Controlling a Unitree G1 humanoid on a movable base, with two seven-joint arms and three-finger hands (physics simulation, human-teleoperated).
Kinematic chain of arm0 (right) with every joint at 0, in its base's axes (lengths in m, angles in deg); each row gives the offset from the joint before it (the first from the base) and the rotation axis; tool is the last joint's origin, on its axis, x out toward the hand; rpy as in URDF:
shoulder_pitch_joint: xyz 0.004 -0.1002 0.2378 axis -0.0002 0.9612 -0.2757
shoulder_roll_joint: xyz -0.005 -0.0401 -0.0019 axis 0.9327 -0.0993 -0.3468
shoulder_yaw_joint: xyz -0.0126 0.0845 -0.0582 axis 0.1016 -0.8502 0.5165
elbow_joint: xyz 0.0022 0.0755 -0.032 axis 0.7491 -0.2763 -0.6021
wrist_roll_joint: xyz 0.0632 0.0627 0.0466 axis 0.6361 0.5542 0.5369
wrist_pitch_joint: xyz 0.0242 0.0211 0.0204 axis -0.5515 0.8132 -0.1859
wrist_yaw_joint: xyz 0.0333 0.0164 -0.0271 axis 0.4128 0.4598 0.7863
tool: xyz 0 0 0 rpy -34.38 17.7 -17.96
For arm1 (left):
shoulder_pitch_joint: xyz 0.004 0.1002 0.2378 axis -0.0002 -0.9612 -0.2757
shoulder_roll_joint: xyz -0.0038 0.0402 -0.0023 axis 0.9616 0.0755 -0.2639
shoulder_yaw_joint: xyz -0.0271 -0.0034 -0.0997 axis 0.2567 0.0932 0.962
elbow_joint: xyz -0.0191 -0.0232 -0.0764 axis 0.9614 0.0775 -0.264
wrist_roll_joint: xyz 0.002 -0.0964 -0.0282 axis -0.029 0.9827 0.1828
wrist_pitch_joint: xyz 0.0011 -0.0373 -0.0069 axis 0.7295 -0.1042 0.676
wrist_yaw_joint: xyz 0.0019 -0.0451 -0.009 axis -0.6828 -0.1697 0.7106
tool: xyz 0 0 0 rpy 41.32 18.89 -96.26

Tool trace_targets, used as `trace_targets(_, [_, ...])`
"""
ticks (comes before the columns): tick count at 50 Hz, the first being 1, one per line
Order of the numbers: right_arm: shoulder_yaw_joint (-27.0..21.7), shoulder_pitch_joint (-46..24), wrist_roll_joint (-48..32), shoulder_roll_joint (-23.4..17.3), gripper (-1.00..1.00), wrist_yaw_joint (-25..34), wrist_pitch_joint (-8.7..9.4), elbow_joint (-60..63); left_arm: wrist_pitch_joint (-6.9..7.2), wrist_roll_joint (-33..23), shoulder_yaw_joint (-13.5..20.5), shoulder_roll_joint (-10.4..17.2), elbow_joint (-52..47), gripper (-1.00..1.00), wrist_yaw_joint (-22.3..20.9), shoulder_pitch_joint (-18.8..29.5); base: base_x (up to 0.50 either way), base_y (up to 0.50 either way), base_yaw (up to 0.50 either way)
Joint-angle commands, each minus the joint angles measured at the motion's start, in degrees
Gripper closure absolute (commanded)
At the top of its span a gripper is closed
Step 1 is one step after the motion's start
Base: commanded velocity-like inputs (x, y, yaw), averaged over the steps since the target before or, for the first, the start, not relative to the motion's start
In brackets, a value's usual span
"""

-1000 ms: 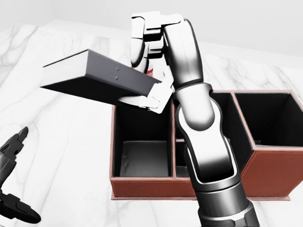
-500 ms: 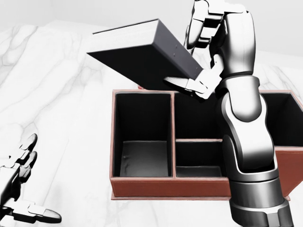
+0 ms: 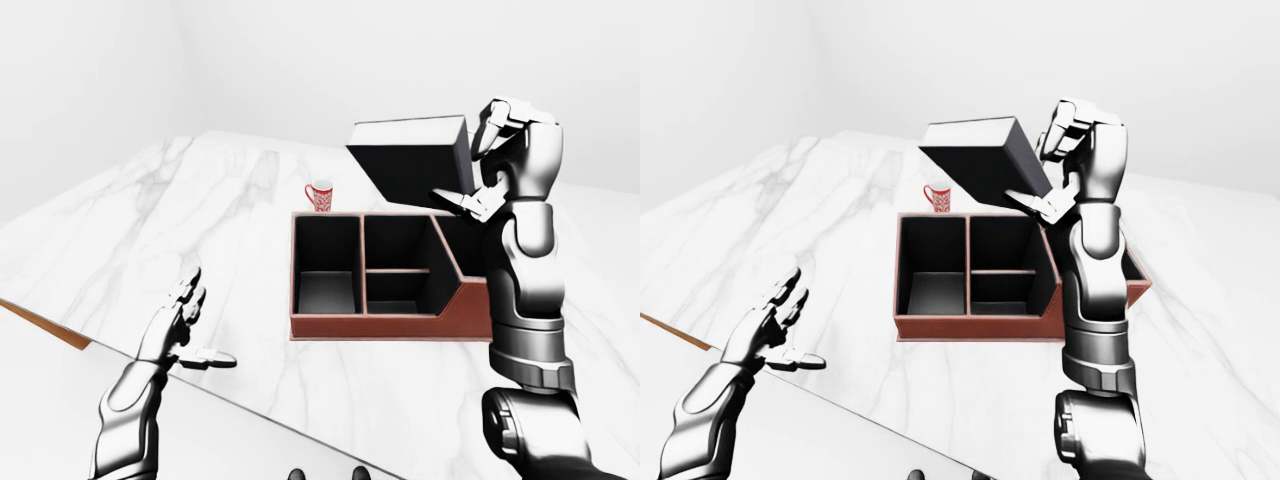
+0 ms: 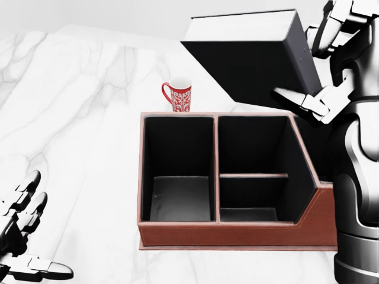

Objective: Pick up the book and place it in the right compartment of the caddy.

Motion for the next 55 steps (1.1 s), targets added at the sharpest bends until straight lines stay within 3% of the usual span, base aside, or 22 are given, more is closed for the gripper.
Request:
trace_targets(1, [-3.6,2.0,2.5,-3.8,1.00,-2.4,0.00,2.5,-0.08,2.2,-1.0,-0.9,0.8,-1.00,-1.2,-0.4,0.00,0.00,0.00])
trace_targets(20, [-8.5,5.4,7.7,-8.6,1.00,-3.6,0.00,0.4,0.00,2.0,-1.0,-1.2,-1.0,-1.00,-1.1,-0.8,0.00,0.00,0.00])
trace_targets(55, [-9.4,7.0,8.3,-11.2,1.00,-3.0,0.00,-13.7,0.00,2.6,-0.3,-1.9,-5.3,-1.00,-2.3,-1.8,0.00,0.00,0.00])
